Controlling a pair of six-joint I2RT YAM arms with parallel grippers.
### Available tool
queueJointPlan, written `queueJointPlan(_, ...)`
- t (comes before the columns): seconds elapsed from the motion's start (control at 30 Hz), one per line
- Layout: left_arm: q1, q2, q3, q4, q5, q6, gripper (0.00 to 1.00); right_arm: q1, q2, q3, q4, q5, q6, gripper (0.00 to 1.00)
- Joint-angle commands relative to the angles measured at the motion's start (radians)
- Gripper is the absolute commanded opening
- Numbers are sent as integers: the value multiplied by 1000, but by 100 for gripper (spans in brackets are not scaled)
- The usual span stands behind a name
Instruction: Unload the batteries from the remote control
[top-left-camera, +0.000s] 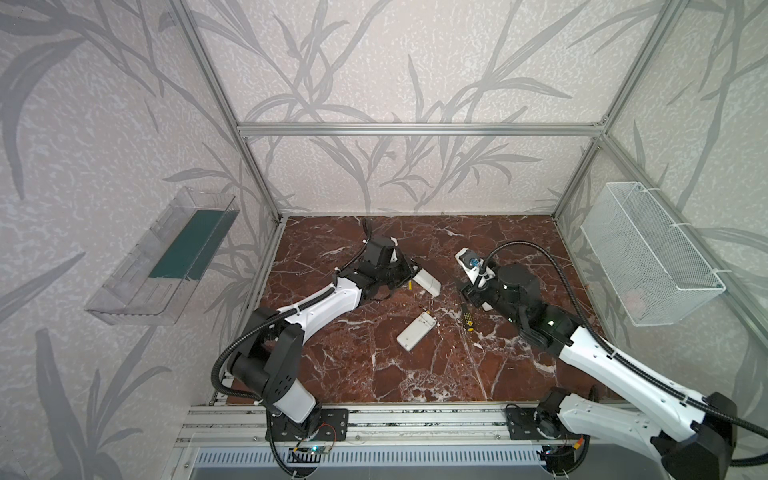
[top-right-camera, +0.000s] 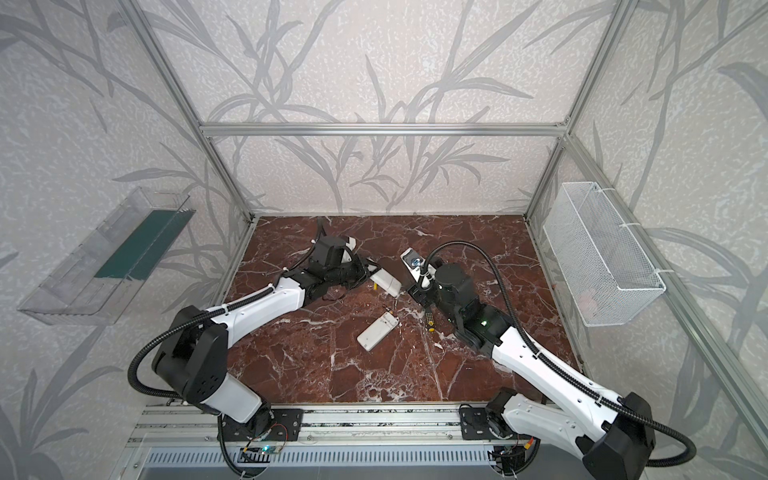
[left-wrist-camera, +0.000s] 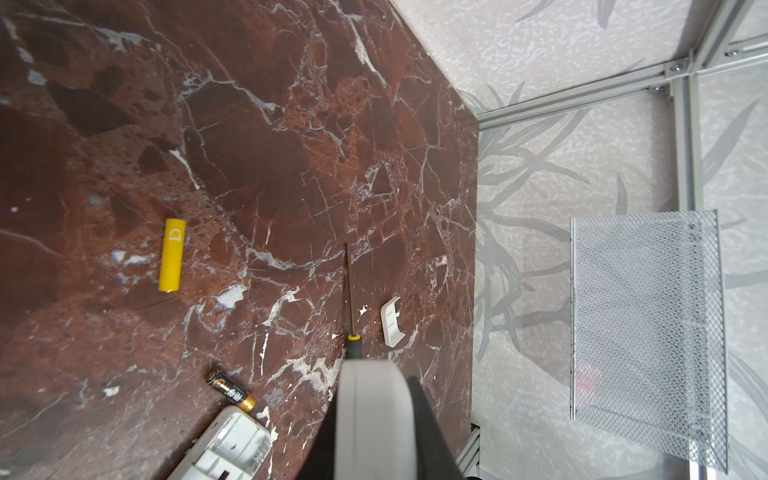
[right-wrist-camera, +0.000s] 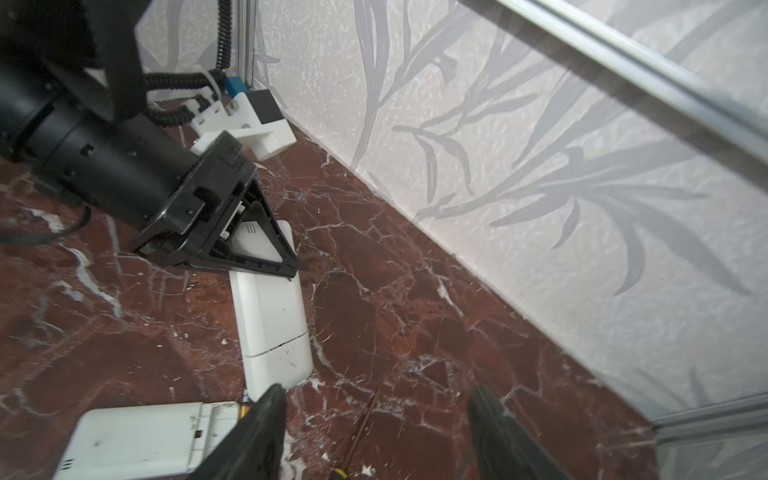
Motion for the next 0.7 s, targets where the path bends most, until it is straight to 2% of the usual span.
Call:
queueJointPlan(0.0, -1, -47, -39, 232, 82, 45, 0, -54, 26, 37, -218, -210, 268, 69)
queueJointPlan(0.17, 0, -73, -106, 372, 108, 72, 0, -176, 78, 15, -186, -433, 548, 69)
queueJointPlan(0.27, -2, -109, -136, 394, 101, 111, 0, -258, 83, -42, -84, -561, 707, 63)
queueJointPlan(0.43, -3, -178, -174, 390, 67, 150, 0, -289, 88, -61, -6, -618, 807, 61)
queueJointPlan(0.67, -10, -219, -219, 453, 56, 128, 0, -292, 140, -73, 156, -715, 953, 61)
